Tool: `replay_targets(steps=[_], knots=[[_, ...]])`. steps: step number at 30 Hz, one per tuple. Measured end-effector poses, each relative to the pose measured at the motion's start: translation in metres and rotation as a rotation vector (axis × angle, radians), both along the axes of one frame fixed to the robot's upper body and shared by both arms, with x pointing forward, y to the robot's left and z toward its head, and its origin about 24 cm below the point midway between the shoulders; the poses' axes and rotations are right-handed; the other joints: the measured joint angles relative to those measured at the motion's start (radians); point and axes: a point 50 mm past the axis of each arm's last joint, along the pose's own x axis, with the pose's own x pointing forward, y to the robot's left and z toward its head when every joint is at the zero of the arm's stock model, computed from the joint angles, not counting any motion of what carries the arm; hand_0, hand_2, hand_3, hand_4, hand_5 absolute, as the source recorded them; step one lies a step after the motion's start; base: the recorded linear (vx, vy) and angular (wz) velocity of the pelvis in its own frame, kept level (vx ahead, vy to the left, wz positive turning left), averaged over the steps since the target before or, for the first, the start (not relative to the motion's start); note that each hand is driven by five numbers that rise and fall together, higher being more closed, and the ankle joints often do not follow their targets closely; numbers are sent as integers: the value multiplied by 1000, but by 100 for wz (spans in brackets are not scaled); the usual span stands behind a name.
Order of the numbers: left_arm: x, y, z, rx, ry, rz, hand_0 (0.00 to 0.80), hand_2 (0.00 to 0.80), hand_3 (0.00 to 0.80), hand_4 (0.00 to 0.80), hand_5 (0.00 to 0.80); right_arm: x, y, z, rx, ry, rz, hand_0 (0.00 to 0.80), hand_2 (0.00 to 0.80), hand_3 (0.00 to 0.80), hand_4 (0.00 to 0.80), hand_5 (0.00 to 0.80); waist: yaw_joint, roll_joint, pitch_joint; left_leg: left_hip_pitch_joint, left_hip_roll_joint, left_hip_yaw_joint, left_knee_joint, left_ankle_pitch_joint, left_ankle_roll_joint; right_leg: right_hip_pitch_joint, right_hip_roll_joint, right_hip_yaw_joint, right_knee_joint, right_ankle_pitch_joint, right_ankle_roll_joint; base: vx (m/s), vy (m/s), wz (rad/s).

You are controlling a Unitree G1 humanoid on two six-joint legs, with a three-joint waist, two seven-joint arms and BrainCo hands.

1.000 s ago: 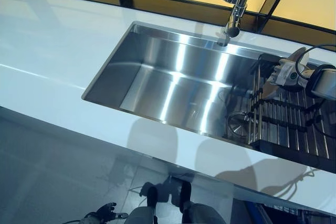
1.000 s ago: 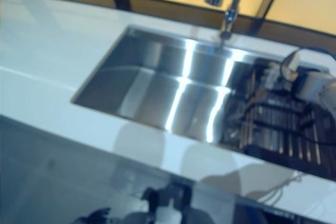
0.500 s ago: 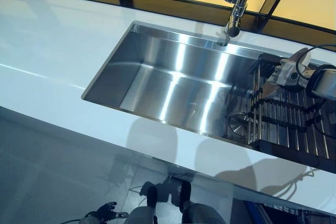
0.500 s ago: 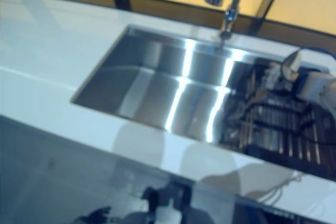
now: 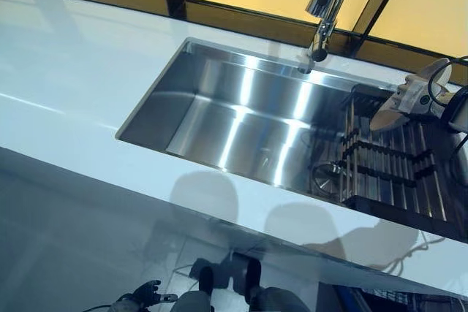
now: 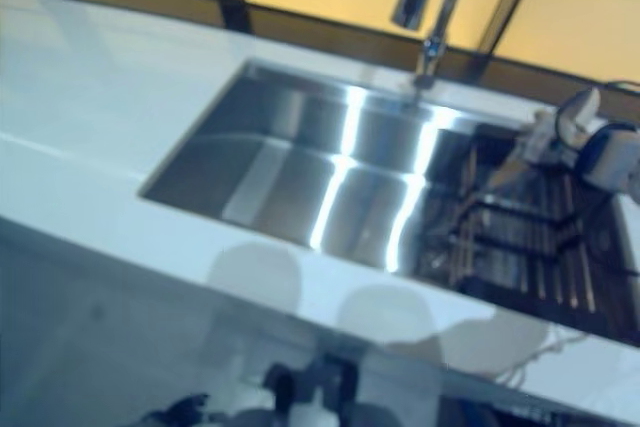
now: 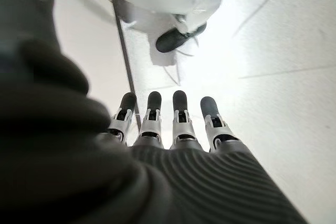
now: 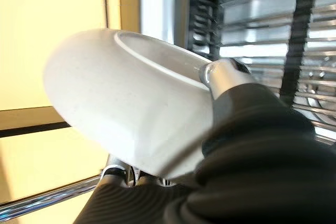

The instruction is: Take plates into dishwasher

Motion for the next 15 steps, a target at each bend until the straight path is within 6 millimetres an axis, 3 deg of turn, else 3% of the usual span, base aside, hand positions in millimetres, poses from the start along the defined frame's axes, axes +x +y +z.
replay_targets(steps=[5, 10, 15], knots=[[-1, 1, 0, 0, 3, 14, 0, 0, 0, 0, 0, -1, -3, 5, -25, -39, 4, 800, 800, 800, 800, 800, 0, -35, -43, 30, -1, 24, 0, -9, 2, 20, 1, 27, 0, 1, 1, -83, 126, -17], [-5, 4, -2, 11, 30, 26, 0, 0, 0, 0, 0, -1, -7, 12, -16, -92, -14, 800, 800, 800, 800, 800, -2, -50, -93, 46, -6, 50, 0, -14, 7, 25, 0, 54, -3, 5, 7, -128, 156, -15], [-4, 4, -2, 13, 31, 27, 0, 0, 0, 0, 0, -1, -12, 38, 104, -247, -49, 800, 800, 800, 800, 800, -2, -45, -105, 64, -17, 78, 5, -16, 17, 31, -6, 84, -1, 17, 24, -174, 181, -17]])
